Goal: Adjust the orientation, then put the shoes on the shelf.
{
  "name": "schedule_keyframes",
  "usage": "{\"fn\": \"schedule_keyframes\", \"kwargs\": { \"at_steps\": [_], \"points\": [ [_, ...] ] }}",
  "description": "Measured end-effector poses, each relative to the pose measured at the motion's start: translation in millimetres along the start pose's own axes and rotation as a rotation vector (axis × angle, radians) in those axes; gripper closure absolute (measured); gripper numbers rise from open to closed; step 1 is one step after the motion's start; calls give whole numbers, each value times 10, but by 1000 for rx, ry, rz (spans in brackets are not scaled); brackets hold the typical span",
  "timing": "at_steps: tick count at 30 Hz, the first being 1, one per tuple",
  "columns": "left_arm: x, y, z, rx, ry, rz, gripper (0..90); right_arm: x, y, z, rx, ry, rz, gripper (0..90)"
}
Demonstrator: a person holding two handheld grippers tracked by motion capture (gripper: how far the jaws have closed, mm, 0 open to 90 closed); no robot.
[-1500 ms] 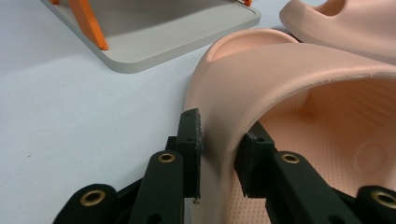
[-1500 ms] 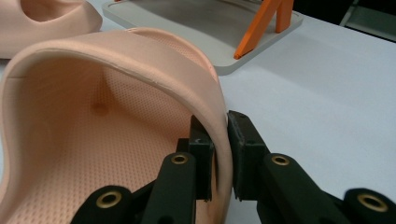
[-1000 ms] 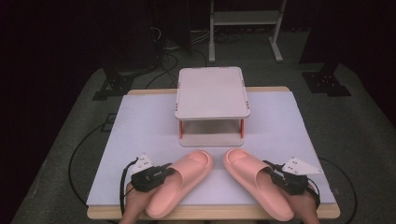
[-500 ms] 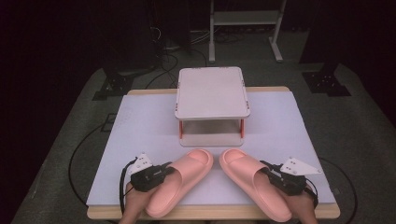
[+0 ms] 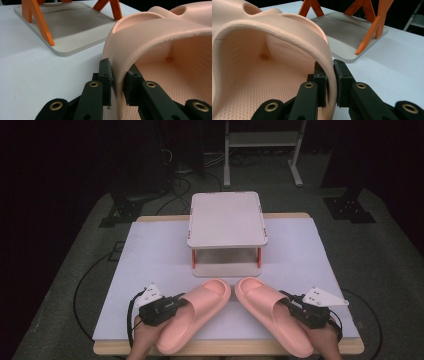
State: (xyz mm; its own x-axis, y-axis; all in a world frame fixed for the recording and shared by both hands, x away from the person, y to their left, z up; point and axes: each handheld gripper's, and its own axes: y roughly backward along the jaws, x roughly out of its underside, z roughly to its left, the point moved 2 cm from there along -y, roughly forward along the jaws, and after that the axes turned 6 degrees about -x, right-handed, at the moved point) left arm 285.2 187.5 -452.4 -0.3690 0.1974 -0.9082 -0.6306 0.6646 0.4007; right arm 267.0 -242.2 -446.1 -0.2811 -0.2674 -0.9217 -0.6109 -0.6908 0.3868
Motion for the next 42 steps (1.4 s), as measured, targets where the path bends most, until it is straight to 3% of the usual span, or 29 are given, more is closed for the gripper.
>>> {"fn": "schedule_keyframes", "kwargs": {
  "at_steps": [9, 18, 27, 42],
  "points": [
    [-162, 95, -27, 17, 1, -17, 786, -148, 106, 80, 0, 17, -41, 809],
    [-359, 237, -36, 10, -29, -46, 786, -300, 166, 137, -17, 40, -58, 808],
    [-598, 376, -71, 33, -69, -64, 787, -531, 227, 180, -18, 67, -62, 809],
    [-898, 423, -60, 49, -91, -88, 787, -828, 344, 169, 3, 83, -90, 809]
  ]
}}
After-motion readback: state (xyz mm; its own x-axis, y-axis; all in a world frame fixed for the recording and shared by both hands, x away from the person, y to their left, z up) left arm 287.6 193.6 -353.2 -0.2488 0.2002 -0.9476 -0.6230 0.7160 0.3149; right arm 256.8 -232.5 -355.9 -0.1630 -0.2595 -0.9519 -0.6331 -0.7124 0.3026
